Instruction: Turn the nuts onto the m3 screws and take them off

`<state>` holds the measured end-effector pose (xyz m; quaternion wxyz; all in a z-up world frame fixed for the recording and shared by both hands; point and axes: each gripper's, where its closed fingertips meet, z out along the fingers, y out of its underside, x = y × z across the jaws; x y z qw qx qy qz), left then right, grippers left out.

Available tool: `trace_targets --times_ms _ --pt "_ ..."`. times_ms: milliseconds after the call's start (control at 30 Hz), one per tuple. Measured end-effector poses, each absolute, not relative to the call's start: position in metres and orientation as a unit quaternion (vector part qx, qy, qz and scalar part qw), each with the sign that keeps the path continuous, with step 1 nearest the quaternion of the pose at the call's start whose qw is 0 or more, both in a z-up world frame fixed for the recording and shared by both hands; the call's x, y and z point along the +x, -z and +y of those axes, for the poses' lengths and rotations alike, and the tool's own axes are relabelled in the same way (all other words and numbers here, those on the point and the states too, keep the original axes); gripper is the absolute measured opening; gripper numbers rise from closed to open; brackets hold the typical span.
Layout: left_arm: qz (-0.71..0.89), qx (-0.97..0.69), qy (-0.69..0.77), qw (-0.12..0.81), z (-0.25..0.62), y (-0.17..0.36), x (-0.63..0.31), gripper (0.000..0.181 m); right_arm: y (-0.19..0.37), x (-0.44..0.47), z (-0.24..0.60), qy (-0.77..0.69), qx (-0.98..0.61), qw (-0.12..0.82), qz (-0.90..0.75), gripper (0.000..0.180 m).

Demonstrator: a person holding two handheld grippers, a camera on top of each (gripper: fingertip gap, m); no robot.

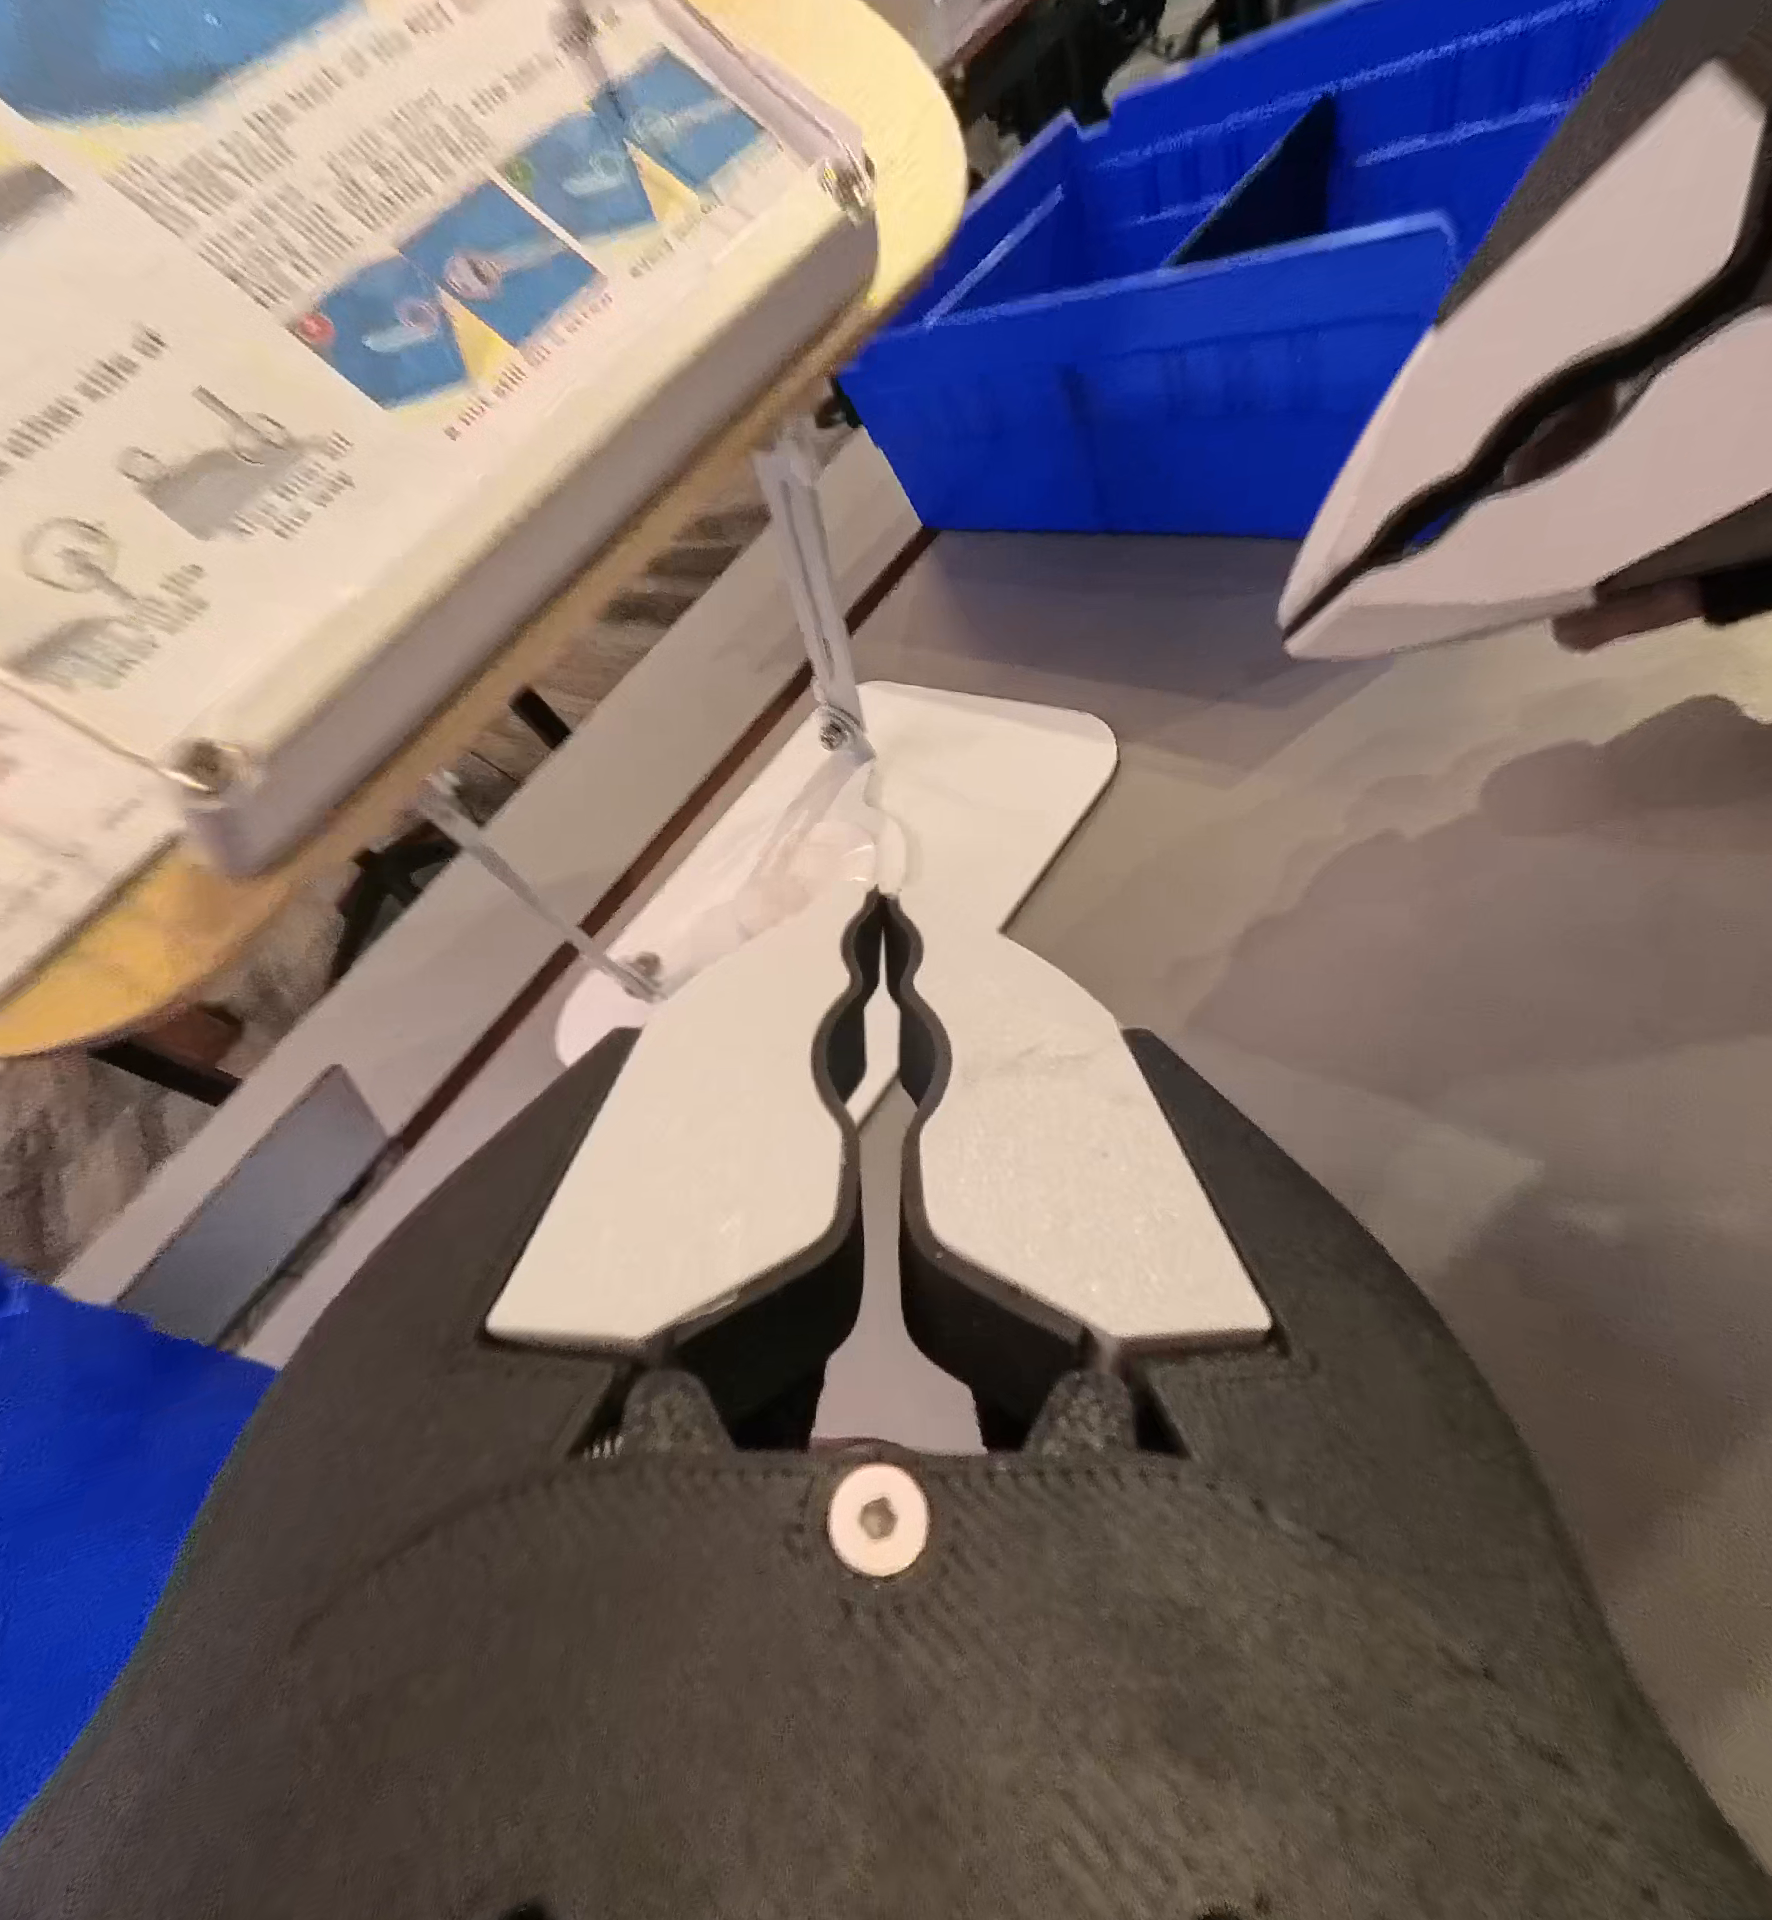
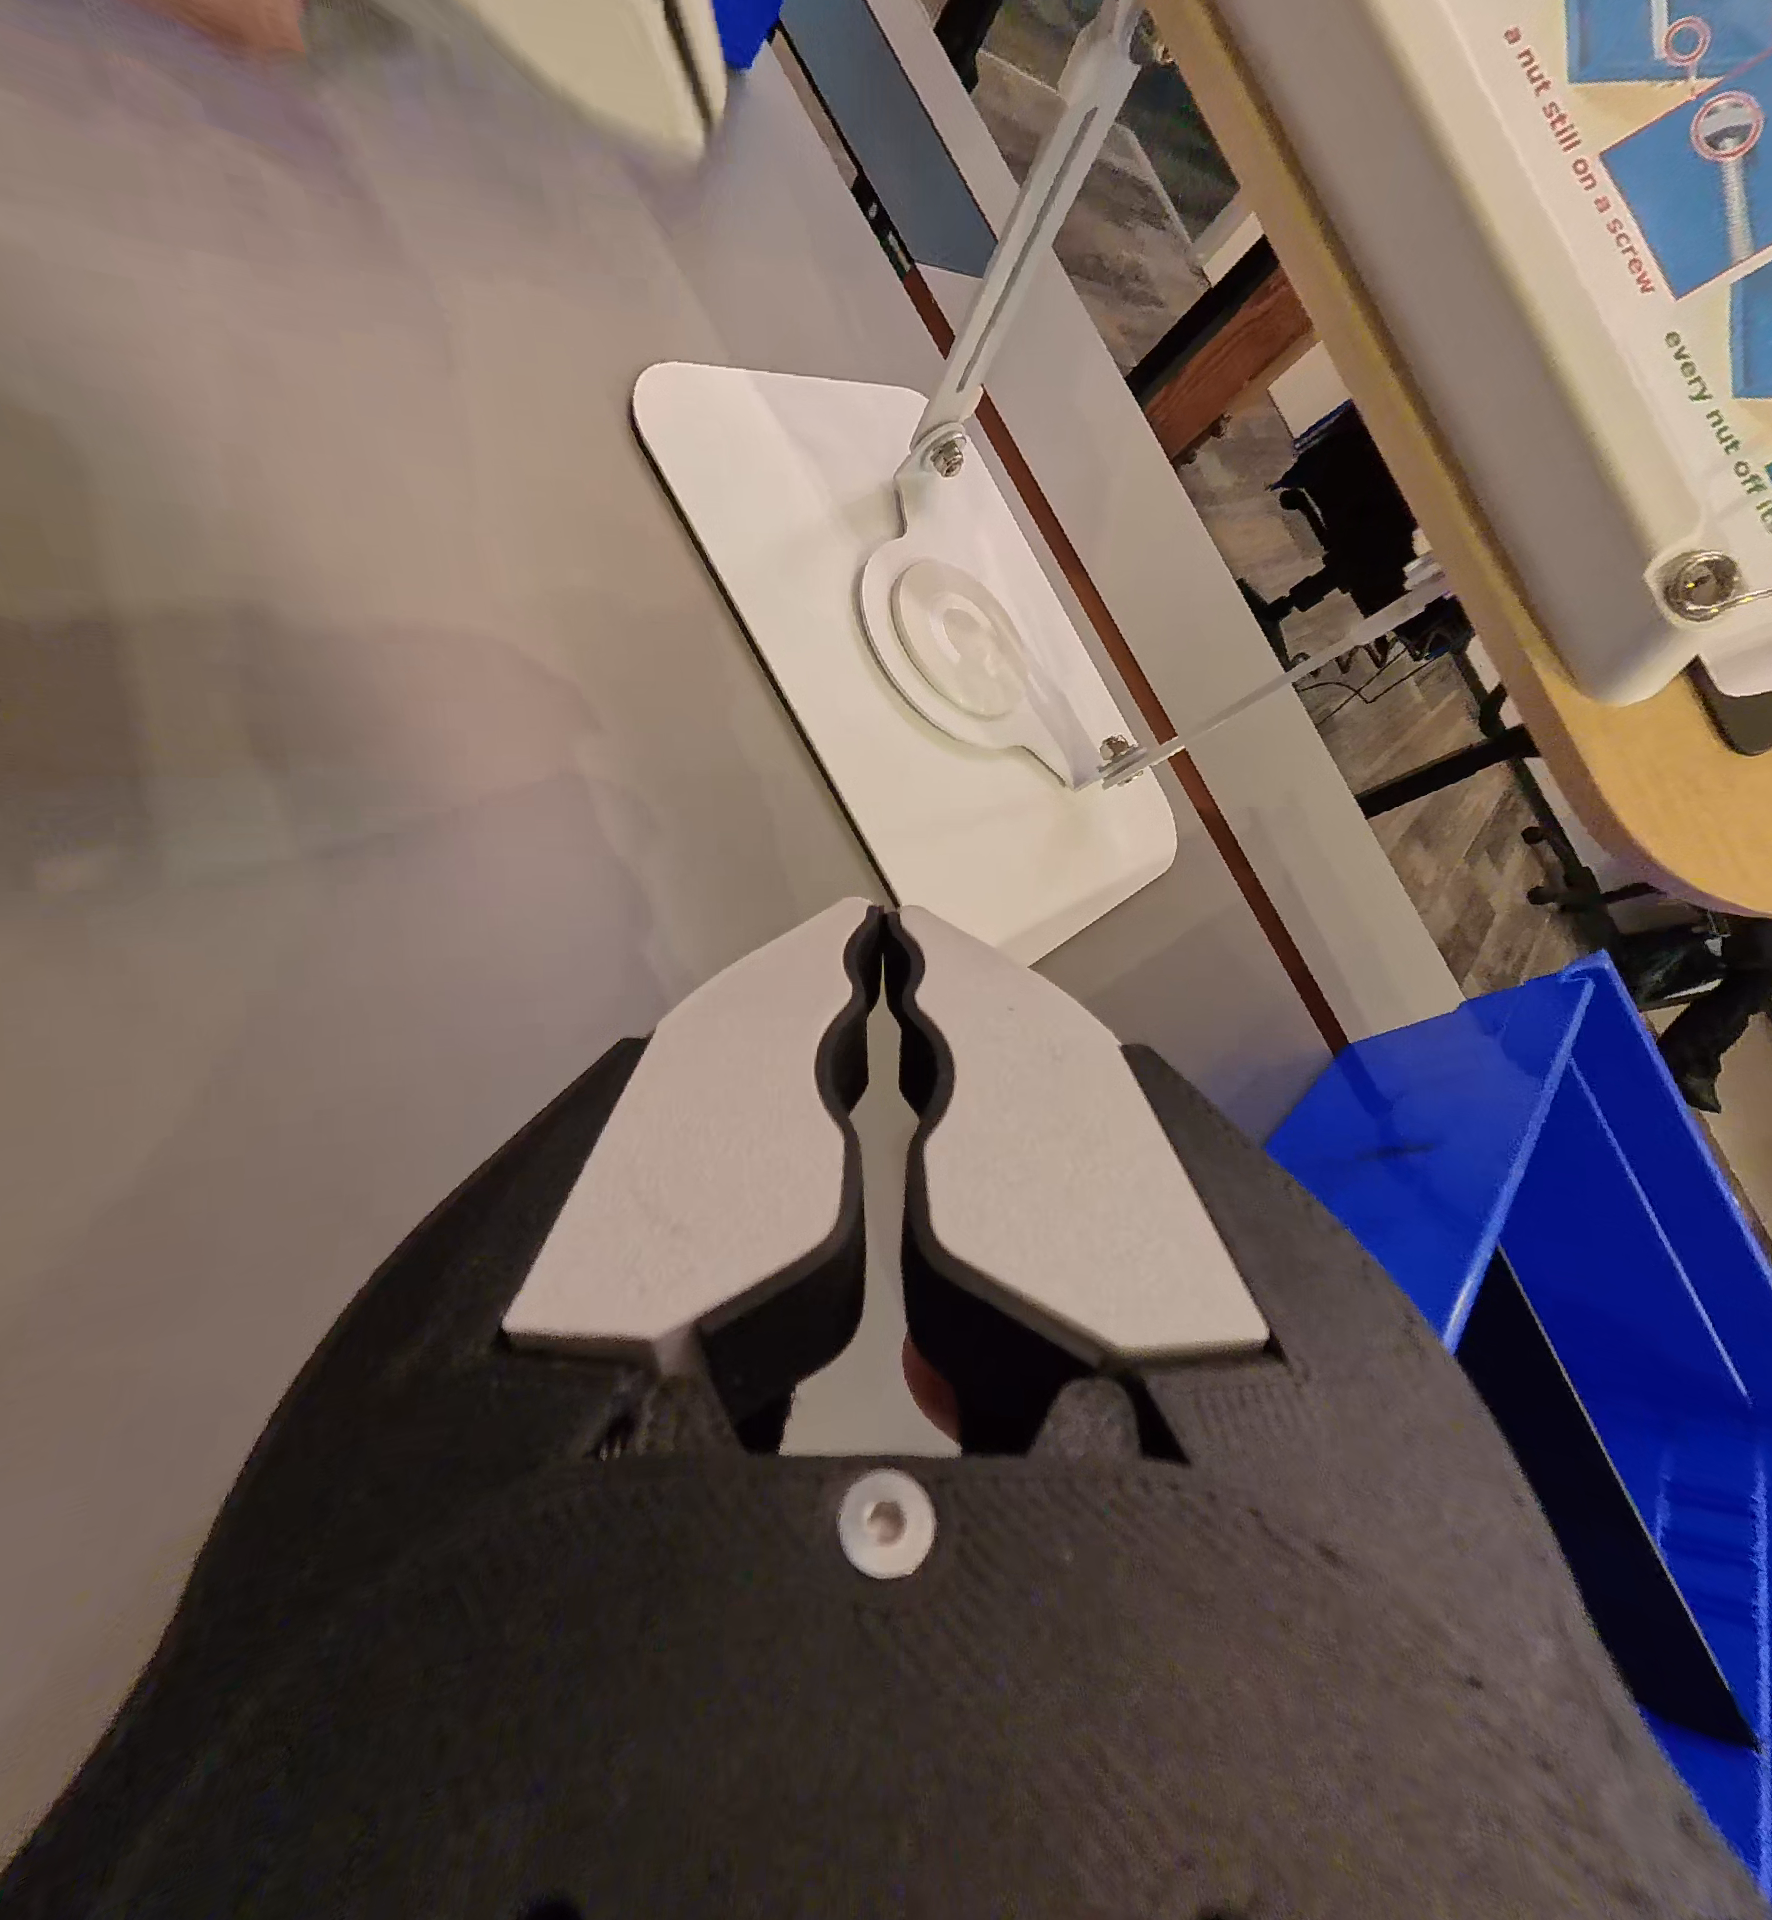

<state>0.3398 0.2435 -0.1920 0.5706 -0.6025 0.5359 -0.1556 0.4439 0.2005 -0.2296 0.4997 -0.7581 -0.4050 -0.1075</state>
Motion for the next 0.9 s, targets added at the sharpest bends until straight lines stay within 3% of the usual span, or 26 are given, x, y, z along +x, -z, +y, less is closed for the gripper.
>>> trace_targets --times_ms 33,233,367,533,900 --pt "0.531 -0.596 0.152 0.583 0.243 0.179 0.334 0.0 0.23 0.445 0.2 0.108 -0.758 0.5 -0.405 0.0" --pt "0.487 -0.606 0.06 0.626 0.268 0.093 0.242 0.01 0.235 0.445 0.2 0.102 -0.757 0.496 -0.413 0.0" --pt "0.47 -0.626 0.059 0.62 0.303 0.07 0.169 0.012 0.236 0.444 0.199 0.094 -0.757 0.495 -0.416 0.0" --pt "0.5 -0.712 -0.034 0.492 0.375 0.129 0.105 0.013 0.24 0.442 0.199 0.085 -0.758 0.49 -0.421 0.0" --pt "0.366 -0.876 0.033 0.313 0.454 0.252 0.078 0.02 0.246 0.443 0.199 0.081 -0.762 0.482 -0.425 0.0"
